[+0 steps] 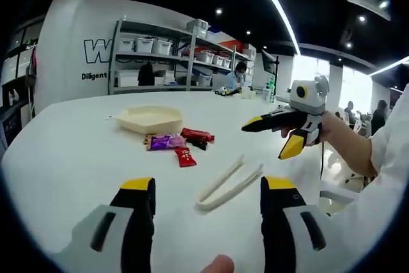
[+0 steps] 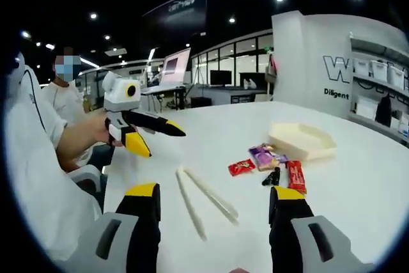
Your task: Place the target food into the container with the food tongs after gripping and lifting it, then release it inside without dropping or visibly crushing the food.
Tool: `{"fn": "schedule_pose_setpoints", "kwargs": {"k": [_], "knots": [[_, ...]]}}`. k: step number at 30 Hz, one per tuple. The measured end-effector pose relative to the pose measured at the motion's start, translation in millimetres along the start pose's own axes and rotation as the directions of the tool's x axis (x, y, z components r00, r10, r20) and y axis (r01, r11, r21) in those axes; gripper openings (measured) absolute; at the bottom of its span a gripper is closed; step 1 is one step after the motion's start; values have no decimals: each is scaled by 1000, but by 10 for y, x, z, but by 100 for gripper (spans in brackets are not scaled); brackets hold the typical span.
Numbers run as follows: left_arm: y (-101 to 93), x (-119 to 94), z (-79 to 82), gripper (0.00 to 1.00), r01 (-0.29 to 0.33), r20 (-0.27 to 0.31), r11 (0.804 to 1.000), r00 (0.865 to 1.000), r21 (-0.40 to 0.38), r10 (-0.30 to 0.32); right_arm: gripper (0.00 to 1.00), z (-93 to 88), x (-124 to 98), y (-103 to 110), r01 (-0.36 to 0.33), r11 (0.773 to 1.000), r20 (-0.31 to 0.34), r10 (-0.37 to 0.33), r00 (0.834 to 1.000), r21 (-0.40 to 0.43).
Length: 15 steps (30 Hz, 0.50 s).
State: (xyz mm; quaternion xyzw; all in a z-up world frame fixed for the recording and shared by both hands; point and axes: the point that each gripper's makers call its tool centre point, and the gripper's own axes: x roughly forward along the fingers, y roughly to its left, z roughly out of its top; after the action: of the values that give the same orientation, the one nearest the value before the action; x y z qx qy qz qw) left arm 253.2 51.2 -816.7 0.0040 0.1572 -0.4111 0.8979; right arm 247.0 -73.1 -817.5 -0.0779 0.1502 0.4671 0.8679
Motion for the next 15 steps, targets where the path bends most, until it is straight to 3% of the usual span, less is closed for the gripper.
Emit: {"fn": "schedule_pose_setpoints", "kwargs": {"k": [5, 10, 15], "knots": [[3, 36, -30, 64, 7, -11, 1000, 1000, 8, -7, 58, -34, 50, 40, -37, 999, -14, 37, 999, -33], [-3, 62, -12, 63, 22, -1, 1000, 1000, -1, -22, 43, -59, 89, 61, -72, 996, -20, 71, 997, -51], [-30, 78, -12, 63, 30, -5, 999, 1000, 16, -30, 36, -73, 123, 128, -117, 990, -24, 115, 993, -74]]}}
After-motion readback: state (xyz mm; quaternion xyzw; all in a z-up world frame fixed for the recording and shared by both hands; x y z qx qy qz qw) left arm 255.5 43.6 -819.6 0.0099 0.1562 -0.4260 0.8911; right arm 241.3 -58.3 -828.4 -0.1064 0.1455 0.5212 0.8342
